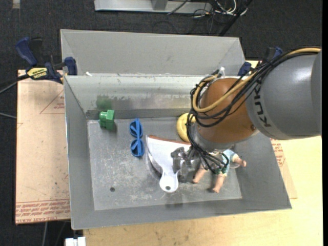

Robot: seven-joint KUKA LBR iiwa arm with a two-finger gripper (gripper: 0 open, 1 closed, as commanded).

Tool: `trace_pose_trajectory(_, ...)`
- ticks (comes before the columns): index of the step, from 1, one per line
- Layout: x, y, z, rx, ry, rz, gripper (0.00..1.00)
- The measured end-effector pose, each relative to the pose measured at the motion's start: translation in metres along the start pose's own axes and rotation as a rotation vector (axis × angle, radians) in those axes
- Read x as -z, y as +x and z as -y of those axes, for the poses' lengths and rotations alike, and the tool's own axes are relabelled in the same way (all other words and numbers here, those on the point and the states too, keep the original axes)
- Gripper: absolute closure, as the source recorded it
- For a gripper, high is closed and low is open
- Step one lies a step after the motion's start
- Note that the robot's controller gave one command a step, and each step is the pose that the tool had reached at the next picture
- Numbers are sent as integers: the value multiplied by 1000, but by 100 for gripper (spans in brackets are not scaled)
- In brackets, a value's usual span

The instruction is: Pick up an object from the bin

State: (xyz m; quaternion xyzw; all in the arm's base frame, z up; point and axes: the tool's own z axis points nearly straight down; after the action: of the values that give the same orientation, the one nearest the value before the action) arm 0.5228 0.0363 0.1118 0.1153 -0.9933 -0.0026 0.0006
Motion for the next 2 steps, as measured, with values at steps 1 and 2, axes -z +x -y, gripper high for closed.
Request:
trace_pose_trajectory(1, 43, -1, 0, 0, 1, 5, 100)
trace_pose_trajectory(2, 81, -2, 0, 0, 1, 6, 100)
